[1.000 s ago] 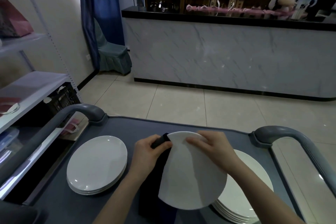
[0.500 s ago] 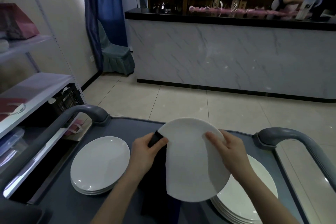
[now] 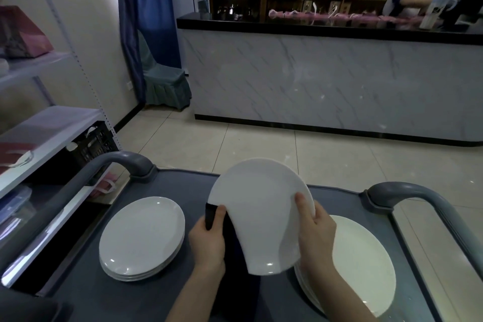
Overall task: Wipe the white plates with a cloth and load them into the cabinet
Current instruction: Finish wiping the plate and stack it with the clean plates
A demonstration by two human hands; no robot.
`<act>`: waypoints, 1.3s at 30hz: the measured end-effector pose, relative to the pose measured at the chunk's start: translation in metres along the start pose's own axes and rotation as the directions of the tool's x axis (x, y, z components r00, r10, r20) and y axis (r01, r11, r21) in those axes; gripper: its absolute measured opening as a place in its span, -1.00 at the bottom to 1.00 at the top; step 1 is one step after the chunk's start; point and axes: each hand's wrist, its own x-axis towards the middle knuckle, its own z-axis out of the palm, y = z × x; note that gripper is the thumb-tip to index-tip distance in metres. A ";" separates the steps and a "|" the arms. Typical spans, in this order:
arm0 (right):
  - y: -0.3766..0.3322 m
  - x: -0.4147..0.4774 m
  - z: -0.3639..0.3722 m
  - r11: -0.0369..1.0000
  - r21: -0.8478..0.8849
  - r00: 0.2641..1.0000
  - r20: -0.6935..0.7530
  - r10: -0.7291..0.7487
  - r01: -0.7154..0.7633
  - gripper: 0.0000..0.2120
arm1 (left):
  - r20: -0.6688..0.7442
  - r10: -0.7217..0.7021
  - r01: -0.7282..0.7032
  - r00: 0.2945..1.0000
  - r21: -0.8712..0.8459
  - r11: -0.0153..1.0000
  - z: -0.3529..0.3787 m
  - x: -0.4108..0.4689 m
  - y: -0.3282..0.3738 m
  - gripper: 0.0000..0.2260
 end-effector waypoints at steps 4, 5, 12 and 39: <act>-0.018 0.021 -0.023 0.959 -0.191 0.936 0.325 -0.137 0.208 -0.96 | 0.123 0.204 -0.220 0.971 0.132 0.967 -0.019 0.012 0.014 -0.72; -0.025 0.028 -0.026 0.932 -0.239 0.898 0.412 -0.157 0.272 -0.92 | 0.204 0.262 -0.299 0.943 0.175 0.938 -0.021 0.014 0.020 -0.72; -0.039 0.035 -0.012 0.752 -0.348 0.677 0.715 -0.174 0.560 -0.77 | 0.533 0.369 -0.577 0.762 0.298 0.761 -0.007 0.008 0.040 -0.73; -0.020 0.004 0.003 0.997 -0.008 0.996 0.041 -0.074 0.075 -0.59 | 0.065 0.063 -0.067 0.996 0.059 0.996 -0.006 0.005 0.004 -0.63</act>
